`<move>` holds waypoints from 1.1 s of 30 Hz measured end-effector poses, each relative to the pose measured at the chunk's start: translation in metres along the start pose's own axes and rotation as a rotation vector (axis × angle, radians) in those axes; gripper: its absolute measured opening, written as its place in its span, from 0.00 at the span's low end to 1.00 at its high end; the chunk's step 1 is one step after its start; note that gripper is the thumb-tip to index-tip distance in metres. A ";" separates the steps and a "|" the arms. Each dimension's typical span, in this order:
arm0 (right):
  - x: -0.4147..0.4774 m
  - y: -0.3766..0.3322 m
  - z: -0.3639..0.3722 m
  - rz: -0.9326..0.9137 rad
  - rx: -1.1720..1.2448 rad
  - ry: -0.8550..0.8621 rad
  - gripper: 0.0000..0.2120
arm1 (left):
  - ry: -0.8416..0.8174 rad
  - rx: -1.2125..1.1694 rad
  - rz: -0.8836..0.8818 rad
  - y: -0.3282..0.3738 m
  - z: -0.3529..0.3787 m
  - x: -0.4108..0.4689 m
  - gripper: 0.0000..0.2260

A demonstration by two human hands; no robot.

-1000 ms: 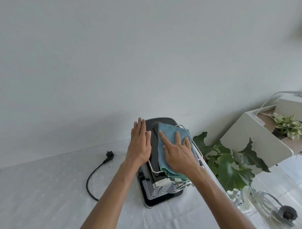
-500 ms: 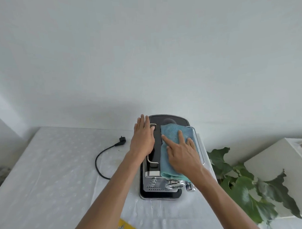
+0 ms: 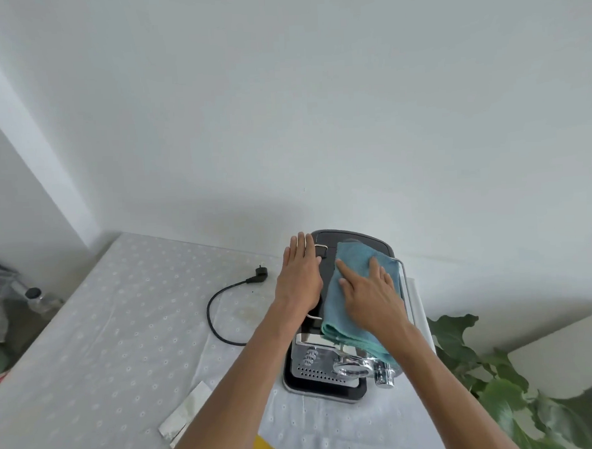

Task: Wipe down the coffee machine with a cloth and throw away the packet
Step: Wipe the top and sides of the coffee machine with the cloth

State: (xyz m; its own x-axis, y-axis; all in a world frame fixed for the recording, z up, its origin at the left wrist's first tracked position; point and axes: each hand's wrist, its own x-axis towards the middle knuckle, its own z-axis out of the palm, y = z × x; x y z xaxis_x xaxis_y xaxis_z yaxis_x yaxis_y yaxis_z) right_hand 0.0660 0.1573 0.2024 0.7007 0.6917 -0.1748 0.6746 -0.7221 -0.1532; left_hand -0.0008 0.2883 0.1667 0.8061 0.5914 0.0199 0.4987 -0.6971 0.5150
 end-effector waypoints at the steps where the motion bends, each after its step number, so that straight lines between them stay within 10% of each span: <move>1: -0.011 0.002 0.003 -0.017 0.004 0.013 0.23 | 0.005 -0.004 0.001 0.000 0.000 0.001 0.24; 33: 0.038 0.002 0.016 0.044 0.216 0.139 0.27 | -0.003 -0.247 0.020 -0.002 0.001 0.001 0.23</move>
State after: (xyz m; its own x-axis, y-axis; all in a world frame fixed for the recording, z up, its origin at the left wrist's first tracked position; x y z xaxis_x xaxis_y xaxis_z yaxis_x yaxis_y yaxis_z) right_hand 0.0900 0.1821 0.1795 0.7635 0.6437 -0.0525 0.5881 -0.7265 -0.3555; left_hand -0.0008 0.2901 0.1644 0.8158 0.5775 0.0300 0.3902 -0.5880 0.7086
